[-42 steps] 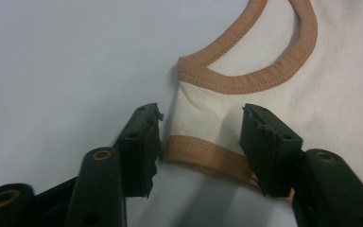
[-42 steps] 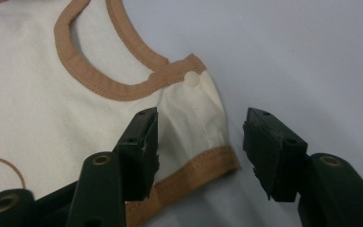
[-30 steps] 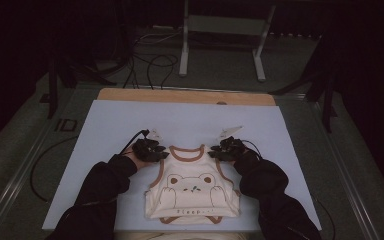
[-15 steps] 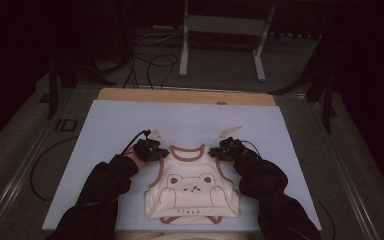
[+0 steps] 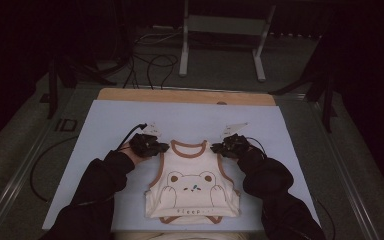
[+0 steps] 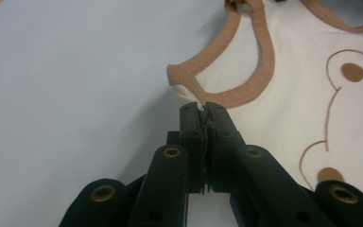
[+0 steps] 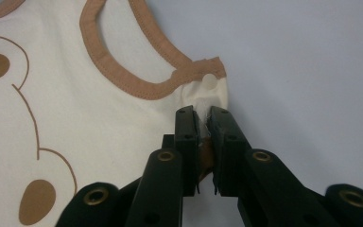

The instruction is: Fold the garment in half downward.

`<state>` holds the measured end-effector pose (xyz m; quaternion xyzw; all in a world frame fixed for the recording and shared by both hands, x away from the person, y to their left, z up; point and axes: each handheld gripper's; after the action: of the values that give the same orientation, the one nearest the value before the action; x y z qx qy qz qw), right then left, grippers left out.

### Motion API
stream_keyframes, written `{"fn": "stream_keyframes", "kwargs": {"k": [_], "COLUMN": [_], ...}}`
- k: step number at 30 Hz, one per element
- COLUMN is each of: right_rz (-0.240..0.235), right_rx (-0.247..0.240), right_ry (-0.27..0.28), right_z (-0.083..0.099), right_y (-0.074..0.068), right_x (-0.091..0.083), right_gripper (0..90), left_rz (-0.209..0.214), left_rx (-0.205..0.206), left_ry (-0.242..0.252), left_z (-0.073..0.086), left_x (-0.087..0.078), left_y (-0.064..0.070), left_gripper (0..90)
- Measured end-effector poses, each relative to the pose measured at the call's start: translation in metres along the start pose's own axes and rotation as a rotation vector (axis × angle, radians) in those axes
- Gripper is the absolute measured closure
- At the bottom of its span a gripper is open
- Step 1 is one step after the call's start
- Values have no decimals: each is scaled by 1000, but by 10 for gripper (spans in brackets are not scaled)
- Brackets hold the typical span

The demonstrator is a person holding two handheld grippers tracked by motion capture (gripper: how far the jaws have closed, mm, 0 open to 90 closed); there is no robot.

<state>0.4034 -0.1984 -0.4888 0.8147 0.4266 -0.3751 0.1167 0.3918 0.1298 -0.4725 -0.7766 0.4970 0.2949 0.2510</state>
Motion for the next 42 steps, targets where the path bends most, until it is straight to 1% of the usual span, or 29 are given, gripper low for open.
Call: {"fn": "stream_keyframes", "kwargs": {"k": [2, 7, 10, 13, 16, 18, 21, 24, 25, 32, 36, 42], "right_rz": [-1, 8, 13, 18, 22, 27, 33, 38, 40, 60, 68, 80], "right_rx": [-14, -31, -37, -45, -59, -60, -68, -76, -71, -90, -97, -110], "right_ry": [18, 35, 47, 58, 73, 82, 89, 105, 107, 130, 149, 168], "right_z": [-2, -9, -12, -16, -21, -24, -27, -31, -32, -42, -49, -60], "right_y": [0, -3, -4, -5, -5, -6, -6, -6, -7, -6, -6, -5], "right_x": [-3, -11, -15, -20, -25, -29, -34, -39, -40, -50, -55, -63], "right_gripper": [828, 828, 828, 828, 828, 828, 828, 828, 828, 828, 828, 828], "left_rz": [0, -4, -10, -18, -25, -31, -43, -50, -53, -73, -84, -93], "left_rx": [4, 10, 25, 31, 40, 43, 58, 62, 66, 80, 81, 87], "left_ry": [9, 38, 39, 41, 54, 65, 69, 78, 81, 92, 109, 114], "left_z": [-3, -9, -12, -15, -19, -22, -26, -30, -32, -42, -48, -55], "left_x": [-4, -12, -15, -18, -24, -28, -32, -36, -37, -45, -49, -54], "left_y": [0, 0, 0, 0, -1, -1, 0, -1, -1, -7, -9, -13], "left_gripper": [871, 871, 871, 871, 871, 871, 871, 871, 871, 871, 871, 871]}}
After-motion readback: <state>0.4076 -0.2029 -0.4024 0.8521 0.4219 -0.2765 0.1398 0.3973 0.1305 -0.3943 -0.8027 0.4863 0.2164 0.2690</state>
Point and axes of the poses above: each handheld gripper's, and its own axes: x roughly forward along the jaws, z roughly out of its underside, y roughly to its right, and after that the axes turned 11 degrees about x, right-handed
